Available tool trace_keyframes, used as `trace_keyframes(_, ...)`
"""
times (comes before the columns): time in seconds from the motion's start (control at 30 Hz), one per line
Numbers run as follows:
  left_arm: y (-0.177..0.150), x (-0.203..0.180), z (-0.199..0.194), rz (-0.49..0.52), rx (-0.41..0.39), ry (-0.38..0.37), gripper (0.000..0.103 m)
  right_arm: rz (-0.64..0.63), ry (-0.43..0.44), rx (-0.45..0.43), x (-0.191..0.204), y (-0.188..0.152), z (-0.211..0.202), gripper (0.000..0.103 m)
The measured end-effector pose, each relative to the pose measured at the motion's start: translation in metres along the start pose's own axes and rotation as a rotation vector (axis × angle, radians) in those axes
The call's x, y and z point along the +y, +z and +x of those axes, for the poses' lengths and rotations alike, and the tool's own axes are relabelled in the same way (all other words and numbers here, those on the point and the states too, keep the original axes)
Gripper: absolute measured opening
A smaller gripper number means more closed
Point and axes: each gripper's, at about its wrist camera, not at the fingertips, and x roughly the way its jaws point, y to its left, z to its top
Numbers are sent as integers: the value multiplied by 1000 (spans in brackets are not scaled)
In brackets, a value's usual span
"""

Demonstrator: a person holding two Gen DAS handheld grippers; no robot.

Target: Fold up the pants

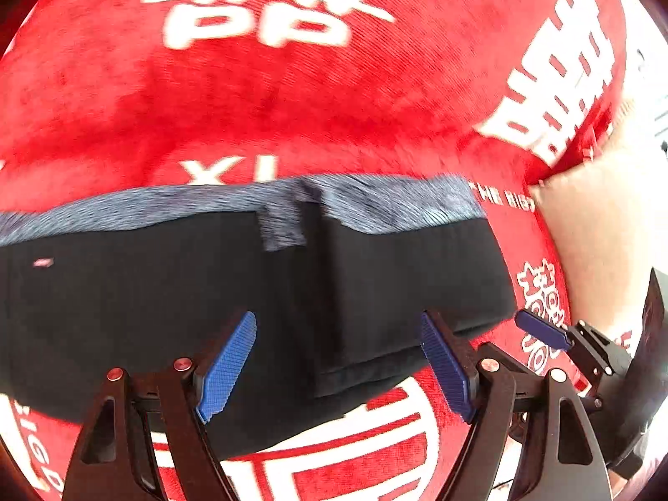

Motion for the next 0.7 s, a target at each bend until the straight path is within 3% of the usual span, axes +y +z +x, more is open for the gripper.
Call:
trace_keyframes(0.1,10,-12,26,12,45,-18,78,31,24,18,-7,-2,2,62)
trace_keyframes(0.17,11,-14,37,26,89,-32,30,63,47,28,-11,-5,3,53)
trace_keyframes(0.23,11,-20,40,31,135,-32,10,88,70,39,-17,-7,3,44)
trace_keyframes(0.27,11,-21,39,24,140,-53,6,101,81,43,-20,-6,2,41)
trace_keyframes(0.43,-11,-10,42,72,151,60,6,120,79,38,-32,-7,-4,40)
trace_keyframes(0.6,-28,-4,33,50,68,61,7,151,95,82,-38,-17,8,40)
trace_keyframes(0.63,-28,-5,29,38,55,74,10,162,99,82,-41,-16,8,40)
trace_keyframes(0.7,-28,-6,16,30,33,144,33,193,107,65,-51,-13,5,40)
